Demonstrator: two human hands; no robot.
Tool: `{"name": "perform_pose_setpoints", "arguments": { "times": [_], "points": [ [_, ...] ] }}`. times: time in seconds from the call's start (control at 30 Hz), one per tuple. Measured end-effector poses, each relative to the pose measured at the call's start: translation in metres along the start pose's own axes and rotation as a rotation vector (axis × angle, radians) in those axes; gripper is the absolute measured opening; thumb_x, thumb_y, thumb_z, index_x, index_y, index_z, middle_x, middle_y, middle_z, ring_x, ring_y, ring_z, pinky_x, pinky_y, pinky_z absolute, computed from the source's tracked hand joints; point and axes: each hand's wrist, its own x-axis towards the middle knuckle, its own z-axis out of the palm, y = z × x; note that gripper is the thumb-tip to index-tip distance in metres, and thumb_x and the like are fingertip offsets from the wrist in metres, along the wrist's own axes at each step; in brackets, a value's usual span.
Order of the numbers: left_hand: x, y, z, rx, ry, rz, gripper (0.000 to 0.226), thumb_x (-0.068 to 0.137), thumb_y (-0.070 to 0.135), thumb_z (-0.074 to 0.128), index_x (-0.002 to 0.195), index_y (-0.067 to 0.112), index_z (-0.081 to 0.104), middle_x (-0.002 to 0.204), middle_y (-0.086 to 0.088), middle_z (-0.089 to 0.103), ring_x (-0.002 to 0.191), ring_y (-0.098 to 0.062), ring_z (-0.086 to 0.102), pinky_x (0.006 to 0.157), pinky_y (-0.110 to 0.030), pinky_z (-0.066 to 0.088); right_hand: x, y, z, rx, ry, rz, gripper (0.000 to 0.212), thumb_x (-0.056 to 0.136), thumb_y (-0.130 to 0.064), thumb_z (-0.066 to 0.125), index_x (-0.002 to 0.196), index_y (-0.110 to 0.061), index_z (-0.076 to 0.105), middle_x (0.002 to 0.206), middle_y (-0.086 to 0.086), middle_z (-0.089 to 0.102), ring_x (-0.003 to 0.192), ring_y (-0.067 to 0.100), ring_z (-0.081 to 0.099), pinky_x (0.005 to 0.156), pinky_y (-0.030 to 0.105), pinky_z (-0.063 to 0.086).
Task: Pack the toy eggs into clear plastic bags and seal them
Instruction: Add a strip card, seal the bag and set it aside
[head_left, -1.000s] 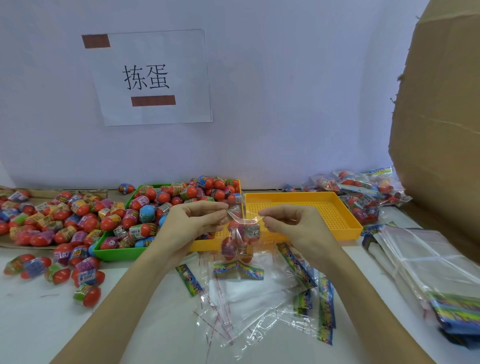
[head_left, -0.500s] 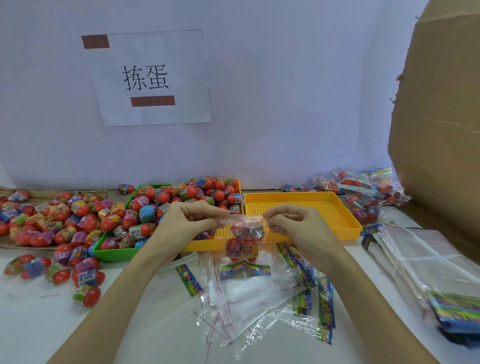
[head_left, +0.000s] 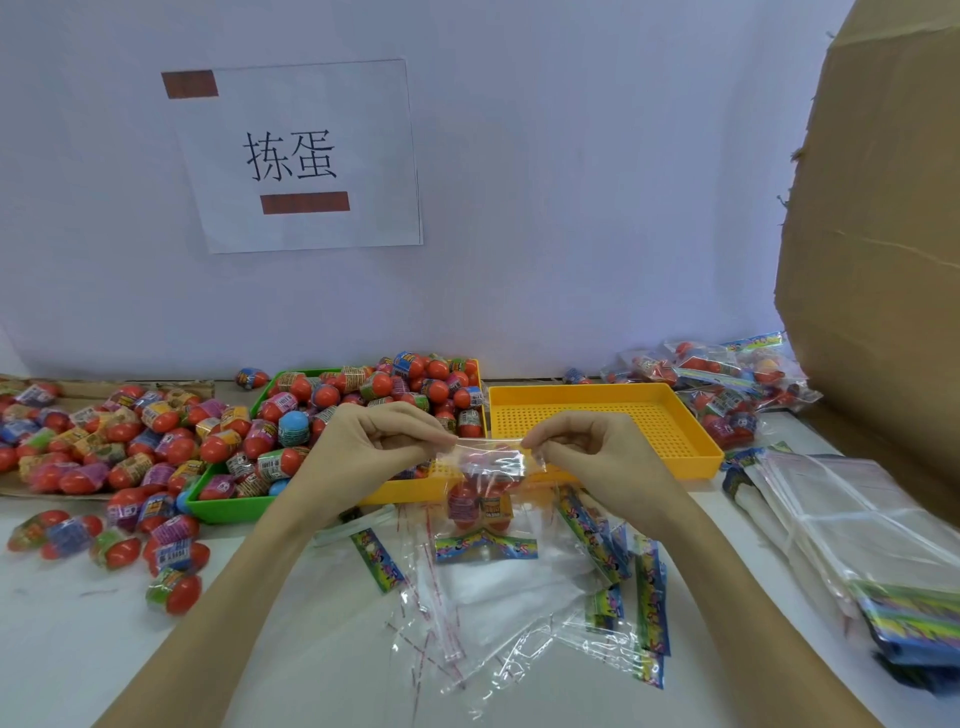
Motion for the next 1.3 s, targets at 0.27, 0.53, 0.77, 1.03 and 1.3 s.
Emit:
{"name": "perform_pose_setpoints", "arguments": {
  "times": [0.27, 0.53, 0.77, 1.03, 1.3],
  "points": [
    [0.000, 0.004, 0.001, 0.092, -0.037, 0.042, 0.028, 0.092, -0.001, 0.075, 0.101, 0.022, 0.087, 0.106, 0.003, 0.079, 0.106, -0.020, 0.074, 0.090, -0.031, 0.062, 0.001, 0.001, -0.001, -0.074, 0.006, -0.005, 0.041, 0.098, 0.008, 0.055, 0.091, -0.021, 0.084, 0.095, 0.003, 0.078, 0.092, 0.023, 0.072, 0.086, 0.049, 0.061],
    [0.001, 0.010, 0.003, 0.051, -0.009, -0.051, 0.012, 0.090, 0.031, 0.078, 0.092, 0.025, 0.088, 0.103, 0.005, 0.079, 0.101, -0.014, 0.074, 0.087, -0.026, 0.061, 0.001, 0.002, -0.002, 0.009, -0.011, -0.053, 0.031, 0.102, -0.002, 0.059, 0.092, -0.015, 0.085, 0.098, 0.001, 0.077, 0.092, 0.016, 0.072, 0.087, 0.029, 0.058],
    [0.002, 0.002, 0.011, 0.029, 0.030, -0.025, 0.019, 0.077, 0.029, 0.089, 0.096, 0.026, 0.087, 0.102, 0.004, 0.080, 0.095, -0.016, 0.079, 0.082, -0.025, 0.064, 0.002, 0.005, -0.002, 0.021, 0.003, -0.057, 0.006, 0.092, -0.017, 0.080, 0.096, -0.016, 0.084, 0.097, -0.003, 0.078, 0.093, 0.010, 0.074, 0.084, 0.021, 0.057],
    [0.002, 0.003, 0.016, -0.001, 0.055, 0.011, 0.023, 0.079, 0.019, 0.090, 0.100, 0.020, 0.084, 0.108, 0.005, 0.078, 0.095, -0.018, 0.080, 0.083, -0.022, 0.063, 0.003, 0.007, -0.005, 0.062, -0.025, -0.024, 0.013, 0.092, -0.009, 0.079, 0.101, -0.018, 0.083, 0.098, -0.003, 0.080, 0.095, 0.011, 0.075, 0.084, 0.018, 0.057],
    [0.001, 0.005, 0.021, 0.006, 0.051, 0.008, 0.029, 0.079, 0.021, 0.089, 0.107, 0.021, 0.082, 0.109, 0.005, 0.077, 0.097, -0.017, 0.077, 0.089, -0.027, 0.062, 0.003, 0.009, -0.003, 0.102, -0.021, -0.015, 0.010, 0.095, -0.010, 0.076, 0.103, -0.016, 0.077, 0.097, 0.000, 0.077, 0.093, 0.012, 0.073, 0.082, 0.021, 0.056]
  ]
}}
